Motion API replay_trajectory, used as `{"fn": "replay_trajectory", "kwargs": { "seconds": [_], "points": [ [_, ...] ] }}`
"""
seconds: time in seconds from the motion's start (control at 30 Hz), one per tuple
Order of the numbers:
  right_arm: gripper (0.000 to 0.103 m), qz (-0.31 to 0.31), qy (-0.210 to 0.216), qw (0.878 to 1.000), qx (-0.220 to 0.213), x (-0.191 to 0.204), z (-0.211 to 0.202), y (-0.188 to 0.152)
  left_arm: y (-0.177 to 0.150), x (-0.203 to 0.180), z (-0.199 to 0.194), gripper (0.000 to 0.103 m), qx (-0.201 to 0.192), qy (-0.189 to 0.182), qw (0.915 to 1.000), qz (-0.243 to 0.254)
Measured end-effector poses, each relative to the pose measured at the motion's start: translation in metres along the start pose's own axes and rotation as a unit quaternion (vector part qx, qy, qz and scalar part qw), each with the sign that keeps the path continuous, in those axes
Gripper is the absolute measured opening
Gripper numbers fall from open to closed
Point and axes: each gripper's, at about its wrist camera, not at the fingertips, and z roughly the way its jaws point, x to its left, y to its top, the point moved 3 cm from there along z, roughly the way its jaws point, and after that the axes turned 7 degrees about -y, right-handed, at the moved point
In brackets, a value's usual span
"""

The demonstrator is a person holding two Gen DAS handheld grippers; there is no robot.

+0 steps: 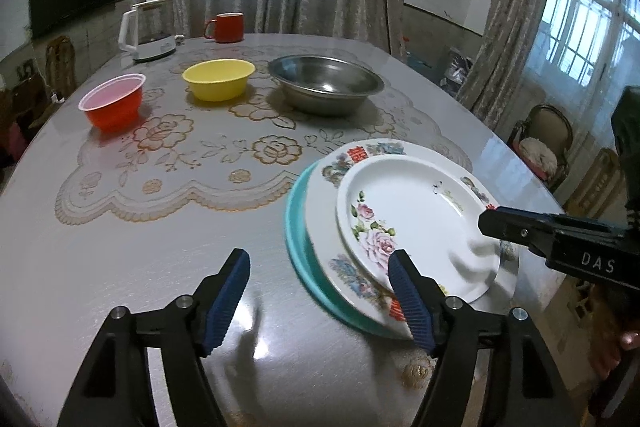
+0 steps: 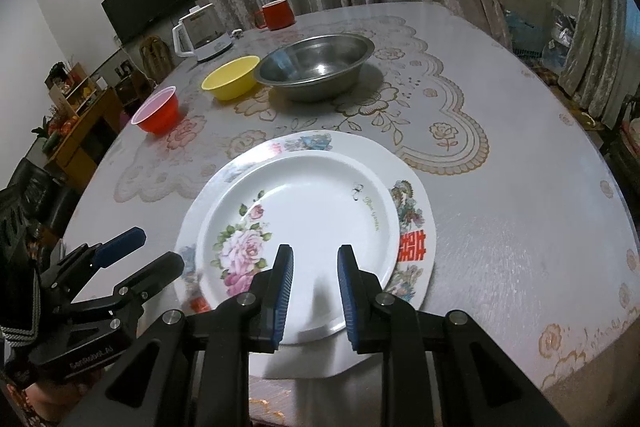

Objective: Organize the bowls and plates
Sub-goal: 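Move both grippers away from the plate stack toward the steel bowl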

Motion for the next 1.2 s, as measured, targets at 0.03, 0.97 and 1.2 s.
{"fn": "replay_trajectory", "kwargs": {
  "seconds": [0.03,0.97,1.2],
  "points": [
    [0.022,-0.001,-0.001,1.000,-0.001,0.002,-0.002,0.000,0.000,0.002,-0.002,0.077,-0.003,0.000,1.0000,-0.003],
    [0.030,0.043,0.033,0.998,-0.018,-0.022,0.024,0.058,0.047,0.030,0.021,0.083,0.018,0.003,0.9994,-0.029],
    [0.034,0.051,0.007,0.998,-0.022,-0.043,0.033,0.085,0.078,0.044,0.041,0.084,0.014,0.003,0.9992,-0.039]
  ]
}}
